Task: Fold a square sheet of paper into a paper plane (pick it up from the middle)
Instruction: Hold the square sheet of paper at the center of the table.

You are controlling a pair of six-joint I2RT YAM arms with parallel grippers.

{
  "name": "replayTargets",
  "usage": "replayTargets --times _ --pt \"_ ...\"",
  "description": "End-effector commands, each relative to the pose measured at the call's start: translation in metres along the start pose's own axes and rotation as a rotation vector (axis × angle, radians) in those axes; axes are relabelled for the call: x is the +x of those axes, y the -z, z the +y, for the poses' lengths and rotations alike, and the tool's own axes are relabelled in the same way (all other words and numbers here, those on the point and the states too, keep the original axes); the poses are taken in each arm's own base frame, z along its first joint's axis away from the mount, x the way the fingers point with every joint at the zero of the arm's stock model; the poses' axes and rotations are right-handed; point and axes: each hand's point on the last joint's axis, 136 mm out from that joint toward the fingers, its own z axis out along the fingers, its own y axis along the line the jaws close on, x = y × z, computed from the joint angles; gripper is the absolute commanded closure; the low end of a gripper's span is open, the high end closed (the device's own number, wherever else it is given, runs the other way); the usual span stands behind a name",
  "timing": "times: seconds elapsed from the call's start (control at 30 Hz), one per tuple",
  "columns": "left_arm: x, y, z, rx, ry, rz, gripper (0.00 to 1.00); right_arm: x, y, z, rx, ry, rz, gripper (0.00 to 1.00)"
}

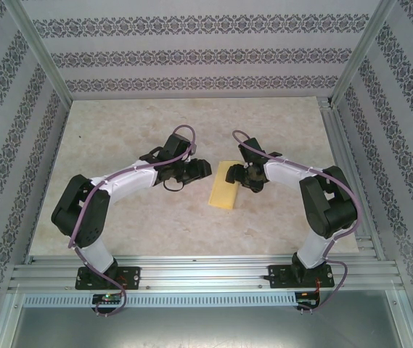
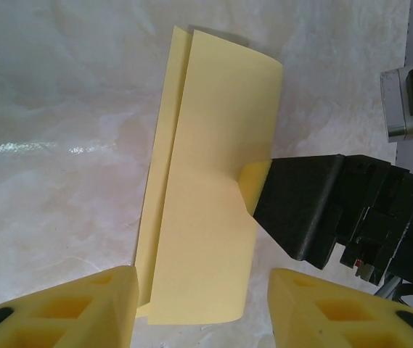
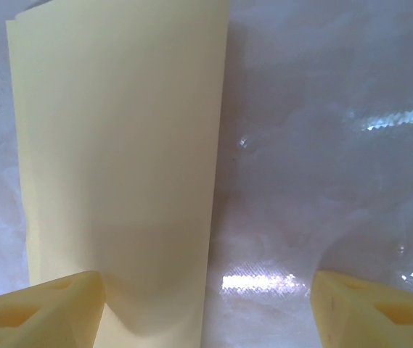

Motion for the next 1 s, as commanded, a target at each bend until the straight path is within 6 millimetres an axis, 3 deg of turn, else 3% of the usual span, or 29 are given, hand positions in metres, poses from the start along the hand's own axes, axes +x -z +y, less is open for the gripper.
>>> replayTargets --times 0.0,0.97 --pt "-0.007 -0.001 -0.017 0.048 -0.051 -0.016 0.49 -0.007 -0.003 0.001 0.017 -0.026 -0.020 0.25" --pt "-0.006 -0.016 -0.010 0.031 -0.030 0.013 0.56 -0.004 -0.006 0.020 -0.007 0.042 0.006 0.20"
